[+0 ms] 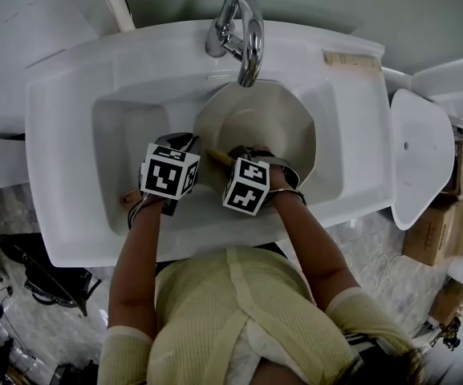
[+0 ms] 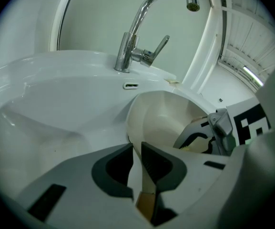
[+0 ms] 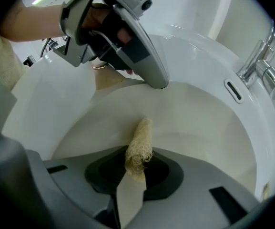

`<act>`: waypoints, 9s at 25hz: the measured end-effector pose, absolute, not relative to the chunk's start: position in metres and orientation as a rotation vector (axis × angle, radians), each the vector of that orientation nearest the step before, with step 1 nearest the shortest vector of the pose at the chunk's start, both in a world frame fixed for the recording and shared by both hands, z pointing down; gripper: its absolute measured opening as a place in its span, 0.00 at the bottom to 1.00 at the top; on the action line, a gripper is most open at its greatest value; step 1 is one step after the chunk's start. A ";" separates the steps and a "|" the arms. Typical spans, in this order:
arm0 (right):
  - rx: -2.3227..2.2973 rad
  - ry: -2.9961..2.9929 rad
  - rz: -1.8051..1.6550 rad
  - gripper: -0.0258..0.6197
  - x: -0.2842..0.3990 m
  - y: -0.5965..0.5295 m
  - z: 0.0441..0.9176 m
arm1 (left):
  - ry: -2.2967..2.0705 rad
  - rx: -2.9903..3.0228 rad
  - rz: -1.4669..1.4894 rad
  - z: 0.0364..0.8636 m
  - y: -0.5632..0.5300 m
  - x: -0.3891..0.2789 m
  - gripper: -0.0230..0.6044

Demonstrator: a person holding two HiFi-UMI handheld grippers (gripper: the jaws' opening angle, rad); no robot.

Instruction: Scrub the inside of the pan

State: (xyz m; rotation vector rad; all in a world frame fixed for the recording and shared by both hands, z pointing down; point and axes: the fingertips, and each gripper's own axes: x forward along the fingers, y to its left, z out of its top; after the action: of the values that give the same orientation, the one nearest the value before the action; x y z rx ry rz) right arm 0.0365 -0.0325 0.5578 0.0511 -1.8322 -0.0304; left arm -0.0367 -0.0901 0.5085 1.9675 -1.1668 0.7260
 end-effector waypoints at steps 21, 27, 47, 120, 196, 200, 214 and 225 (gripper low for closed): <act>-0.301 -1.823 0.069 0.18 0.058 0.024 0.522 | -1.160 1.972 0.718 0.509 -0.090 -0.037 0.20; -0.203 -1.890 0.150 0.18 0.071 0.011 0.498 | -1.153 1.972 0.711 0.509 -0.090 -0.036 0.20; 0.587 -1.683 -0.143 0.18 0.158 -0.128 0.468 | -1.160 1.973 0.716 0.509 -0.089 -0.036 0.20; 0.022 -1.247 -0.094 0.18 0.214 -0.068 0.506 | -1.170 1.984 0.727 0.510 -0.091 -0.035 0.20; 0.174 -1.844 0.052 0.18 0.064 -0.058 0.503 | -1.188 1.998 0.734 0.510 -0.090 -0.036 0.20; 0.253 -1.844 0.021 0.18 0.082 -0.076 0.495 | -1.192 1.996 0.733 0.510 -0.089 -0.036 0.20; 0.405 -1.658 -0.111 0.18 0.137 -0.113 0.505 | -1.187 1.990 0.731 0.511 -0.088 -0.036 0.20; 0.433 -1.456 -0.222 0.18 0.165 -0.125 0.519 | -1.185 1.987 0.730 0.511 -0.088 -0.036 0.20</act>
State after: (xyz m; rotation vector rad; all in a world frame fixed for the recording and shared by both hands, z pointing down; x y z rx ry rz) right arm 0.1650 -0.1253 0.5188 0.4335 -1.4560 -0.2217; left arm -0.0356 -0.0880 0.5115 1.9869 -1.1851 0.7301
